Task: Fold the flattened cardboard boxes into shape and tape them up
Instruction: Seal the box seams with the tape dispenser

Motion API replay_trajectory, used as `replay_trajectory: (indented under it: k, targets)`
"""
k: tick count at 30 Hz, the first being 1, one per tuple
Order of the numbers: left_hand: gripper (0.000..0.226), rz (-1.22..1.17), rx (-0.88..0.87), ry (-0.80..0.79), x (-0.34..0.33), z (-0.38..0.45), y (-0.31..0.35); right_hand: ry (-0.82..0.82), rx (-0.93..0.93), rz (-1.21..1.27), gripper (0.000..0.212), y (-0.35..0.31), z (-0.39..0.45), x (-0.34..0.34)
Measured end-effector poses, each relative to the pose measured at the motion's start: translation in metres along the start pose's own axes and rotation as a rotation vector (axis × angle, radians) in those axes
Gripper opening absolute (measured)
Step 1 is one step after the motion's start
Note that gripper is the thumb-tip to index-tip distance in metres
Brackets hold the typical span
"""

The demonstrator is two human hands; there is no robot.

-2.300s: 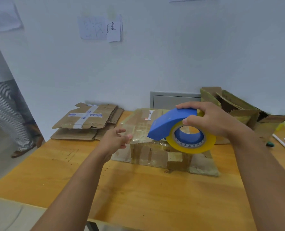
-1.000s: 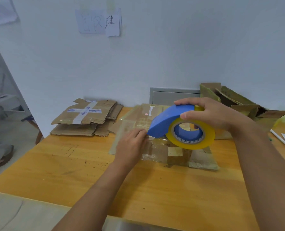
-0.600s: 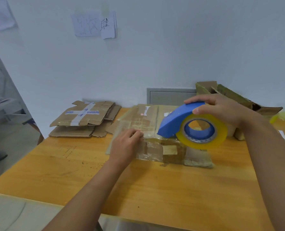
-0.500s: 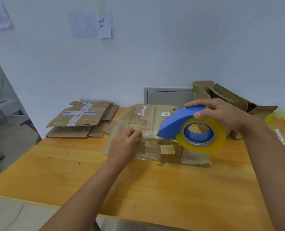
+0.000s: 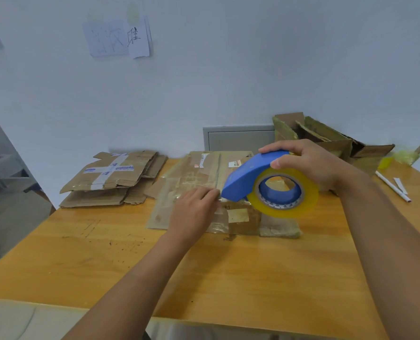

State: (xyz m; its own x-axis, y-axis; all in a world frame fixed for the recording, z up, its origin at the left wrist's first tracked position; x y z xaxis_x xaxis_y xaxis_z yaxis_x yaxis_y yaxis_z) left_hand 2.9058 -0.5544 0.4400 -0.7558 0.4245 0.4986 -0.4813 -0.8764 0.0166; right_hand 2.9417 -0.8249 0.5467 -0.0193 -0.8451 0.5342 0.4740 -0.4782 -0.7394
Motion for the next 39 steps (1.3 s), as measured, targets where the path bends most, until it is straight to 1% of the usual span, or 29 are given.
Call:
replay_trajectory:
  k: [3, 7, 11, 14, 17, 20, 22, 24, 26, 29, 32, 36, 39]
  targets:
    - [0.028, 0.019, -0.014, 0.016, 0.000, 0.000, -0.001, -0.003, -0.003, 0.001, 0.036, 0.000, 0.001, -0.001]
    - [0.024, 0.073, -0.021, 0.044, -0.001, -0.002, 0.000, -0.016, -0.008, 0.004, 0.037, 0.000, 0.002, 0.001]
    - [0.020, 0.100, -0.014, 0.048, -0.001, -0.002, 0.000, -0.063, 0.003, 0.002, 0.039, 0.008, -0.007, 0.012]
    - [0.017, 0.124, -0.006, 0.038, -0.002, -0.002, 0.002, -0.031, -0.022, 0.027, 0.046, 0.025, -0.019, 0.025]
    - [0.017, 0.158, 0.002, 0.034, -0.003, -0.002, 0.007, 0.005, -0.039, 0.076, 0.047, 0.039, -0.030, 0.026]
    - [0.022, 0.212, -0.038, 0.034, -0.004, -0.003, 0.014, 0.052, -0.042, 0.129, 0.047, 0.045, -0.035, 0.021]
    - [0.030, 0.239, -0.064, 0.034, -0.006, -0.002, 0.019, 0.070, -0.055, 0.152, 0.047, 0.046, -0.035, 0.021]
    - [0.040, 0.228, -0.077, 0.029, -0.010, 0.000, 0.025, 0.071, -0.058, 0.163, 0.046, 0.047, -0.034, 0.022]
    - [0.043, 0.165, -0.107, 0.039, -0.015, 0.003, 0.032, 0.069, -0.054, 0.177, 0.040, 0.048, -0.034, 0.020]
    - [0.037, 0.093, -0.126, 0.077, -0.025, 0.008, 0.039, 0.081, -0.046, 0.198, 0.039, 0.050, -0.034, 0.018]
    - [0.029, 0.109, -0.102, 0.109, -0.030, 0.008, 0.037, 0.090, -0.047, 0.228, 0.039, 0.051, -0.034, 0.017]
    - [0.027, 0.118, -0.139, 0.115, -0.032, 0.005, 0.022, 0.099, -0.047, 0.246, 0.037, 0.046, -0.033, 0.009]
    - [0.026, 0.128, -0.128, 0.140, -0.030, 0.001, 0.013, 0.114, -0.069, 0.283, 0.038, 0.045, -0.031, -0.001]
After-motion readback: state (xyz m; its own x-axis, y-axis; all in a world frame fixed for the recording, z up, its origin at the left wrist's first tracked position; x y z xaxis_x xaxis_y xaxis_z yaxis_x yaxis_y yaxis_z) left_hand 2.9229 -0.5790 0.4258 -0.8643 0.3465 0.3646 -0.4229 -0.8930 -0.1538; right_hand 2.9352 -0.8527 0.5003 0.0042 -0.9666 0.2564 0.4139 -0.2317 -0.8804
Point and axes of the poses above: each hand's wrist, its own z-axis towards the middle knuckle, its own x-axis out of the back of the hand, y = z × x, the point moved 1 cm from there along z, towards the middle knuckle, and after that the axes turned 15 degrees about y, right-handed, at the moved point
